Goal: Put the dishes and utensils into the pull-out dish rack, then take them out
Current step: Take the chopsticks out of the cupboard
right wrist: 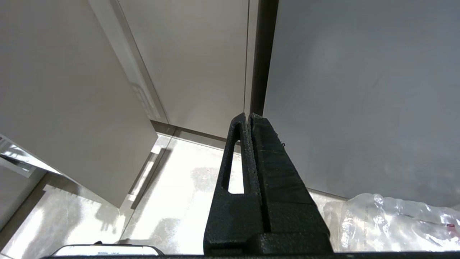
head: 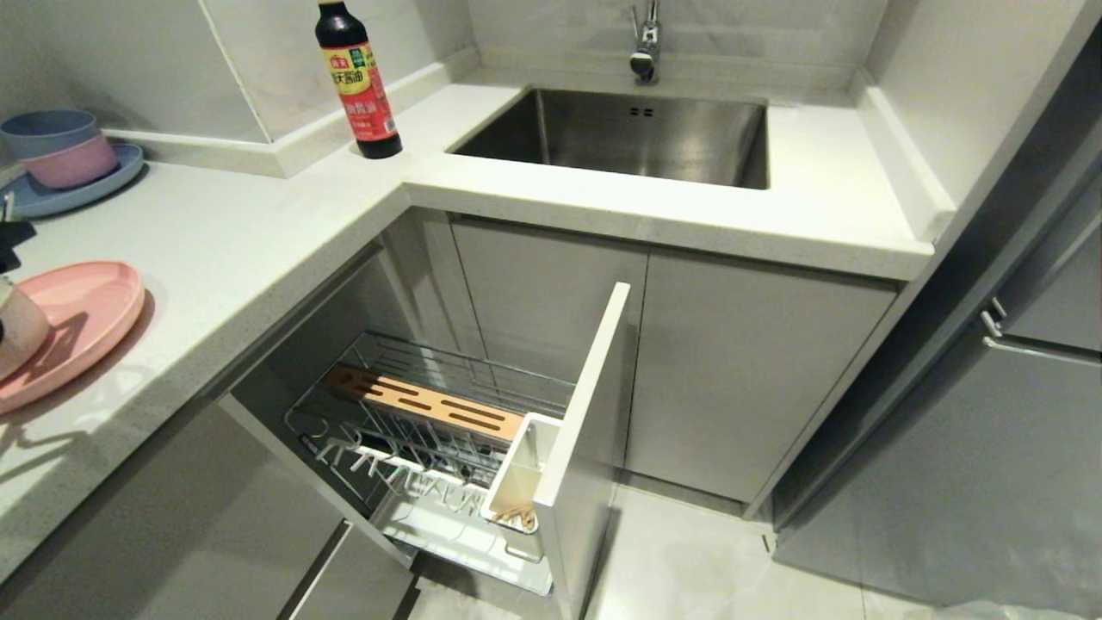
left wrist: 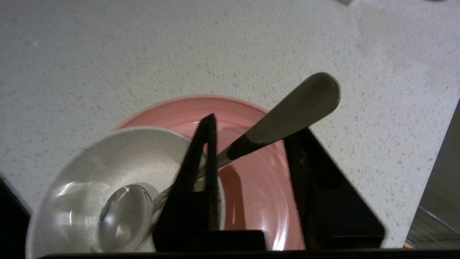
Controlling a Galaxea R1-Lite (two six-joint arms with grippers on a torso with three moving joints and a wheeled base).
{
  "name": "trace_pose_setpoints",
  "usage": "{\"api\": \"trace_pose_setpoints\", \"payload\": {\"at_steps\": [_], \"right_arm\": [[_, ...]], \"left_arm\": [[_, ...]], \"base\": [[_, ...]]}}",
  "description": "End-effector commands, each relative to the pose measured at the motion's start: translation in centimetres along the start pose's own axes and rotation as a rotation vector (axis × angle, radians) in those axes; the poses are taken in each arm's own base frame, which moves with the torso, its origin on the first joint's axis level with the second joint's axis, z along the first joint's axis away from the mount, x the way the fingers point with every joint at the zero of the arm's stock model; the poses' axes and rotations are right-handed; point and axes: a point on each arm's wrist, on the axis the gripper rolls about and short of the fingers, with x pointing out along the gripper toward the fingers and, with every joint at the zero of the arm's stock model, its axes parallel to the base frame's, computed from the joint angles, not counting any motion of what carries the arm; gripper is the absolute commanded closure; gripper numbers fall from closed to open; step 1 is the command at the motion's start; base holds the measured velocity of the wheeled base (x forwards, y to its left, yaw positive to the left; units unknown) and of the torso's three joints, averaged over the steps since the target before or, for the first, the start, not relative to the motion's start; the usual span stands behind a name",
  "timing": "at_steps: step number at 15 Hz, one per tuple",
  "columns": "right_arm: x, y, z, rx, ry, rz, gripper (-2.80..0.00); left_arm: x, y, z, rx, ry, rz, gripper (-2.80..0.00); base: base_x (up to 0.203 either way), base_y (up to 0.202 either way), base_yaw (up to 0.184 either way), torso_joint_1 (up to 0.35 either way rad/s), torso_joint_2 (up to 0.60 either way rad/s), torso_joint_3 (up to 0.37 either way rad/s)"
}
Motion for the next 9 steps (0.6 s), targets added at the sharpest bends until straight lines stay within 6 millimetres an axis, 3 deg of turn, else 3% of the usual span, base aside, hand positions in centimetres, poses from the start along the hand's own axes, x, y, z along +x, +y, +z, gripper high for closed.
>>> {"api": "trace_pose_setpoints", "payload": {"at_steps": [1,9], "right_arm": [[0.00,0.00,0.00,0.000,0.000,0.002,0.00],[0.01,0.00,-0.02,0.000,0.001,0.002,0.00]], "left_arm": [[0.05,0.00,0.17,0.005,-0.010,0.000,-2.80],[-0.72,-0.39,0.78,0.012,-0.036,-0.009,-2.80]], "base": [[0.000,0.000,0.000,0.000,0.00,0.000],[0.000,0.000,0.000,0.000,0.00,0.000]]}}
